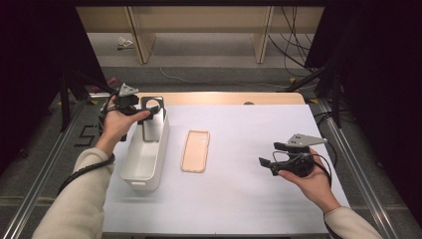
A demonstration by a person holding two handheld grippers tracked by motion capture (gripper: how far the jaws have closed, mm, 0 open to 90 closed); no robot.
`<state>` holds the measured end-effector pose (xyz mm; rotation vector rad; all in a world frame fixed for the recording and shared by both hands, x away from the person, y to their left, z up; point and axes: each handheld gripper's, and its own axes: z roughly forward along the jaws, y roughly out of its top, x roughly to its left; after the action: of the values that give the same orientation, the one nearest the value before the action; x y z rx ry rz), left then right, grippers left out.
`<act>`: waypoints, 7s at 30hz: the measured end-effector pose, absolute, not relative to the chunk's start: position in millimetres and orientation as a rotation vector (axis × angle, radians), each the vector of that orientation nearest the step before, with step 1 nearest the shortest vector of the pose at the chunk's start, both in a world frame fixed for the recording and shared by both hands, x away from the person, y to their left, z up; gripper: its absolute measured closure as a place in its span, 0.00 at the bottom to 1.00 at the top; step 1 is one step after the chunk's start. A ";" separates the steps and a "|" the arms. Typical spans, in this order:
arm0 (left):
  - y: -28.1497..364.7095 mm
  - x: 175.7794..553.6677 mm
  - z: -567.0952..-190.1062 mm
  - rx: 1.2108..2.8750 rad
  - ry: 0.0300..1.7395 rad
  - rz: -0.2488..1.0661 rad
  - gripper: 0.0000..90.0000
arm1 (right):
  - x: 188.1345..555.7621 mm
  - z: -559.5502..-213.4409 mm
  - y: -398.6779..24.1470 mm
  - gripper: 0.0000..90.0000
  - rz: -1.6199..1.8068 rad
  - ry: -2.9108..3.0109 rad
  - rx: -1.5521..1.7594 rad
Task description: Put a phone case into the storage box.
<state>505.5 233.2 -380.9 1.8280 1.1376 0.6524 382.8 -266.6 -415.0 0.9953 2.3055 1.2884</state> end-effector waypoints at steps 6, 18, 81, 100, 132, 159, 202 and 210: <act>230.0 481.4 -376.4 1.805 1.088 0.653 0.12 | 382.4 -414.3 -266.5 0.20 1.290 2.304 0.995; 213.8 427.2 -382.1 1.846 1.022 0.627 0.00 | 382.0 -413.4 -267.3 0.18 1.300 2.296 0.997; 170.0 348.6 -414.2 1.966 0.846 0.553 0.02 | 388.3 -408.3 -274.7 0.18 1.352 2.245 1.019; 160.1 357.4 -410.3 2.009 0.815 0.594 0.05 | 381.6 -405.3 -276.0 0.18 1.363 2.237 1.002; 95.7 402.6 -412.8 2.501 0.437 0.563 0.17 | 380.9 -405.9 -276.1 0.18 1.370 2.237 1.016; 71.0 416.4 -435.7 2.776 0.163 0.493 0.21 | 380.5 -406.1 -276.1 0.18 1.368 2.238 1.017; 51.2 427.6 -452.0 2.975 0.012 0.321 0.42 | 380.5 -406.2 -276.5 0.18 1.368 2.237 1.018; 52.1 430.7 -453.8 2.998 -0.004 0.299 0.49 | 380.4 -406.3 -276.6 0.18 1.369 2.238 1.018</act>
<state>430.7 52.1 -453.8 2.9978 -0.0041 0.2991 380.4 -276.6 -406.3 1.0179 2.2378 1.3688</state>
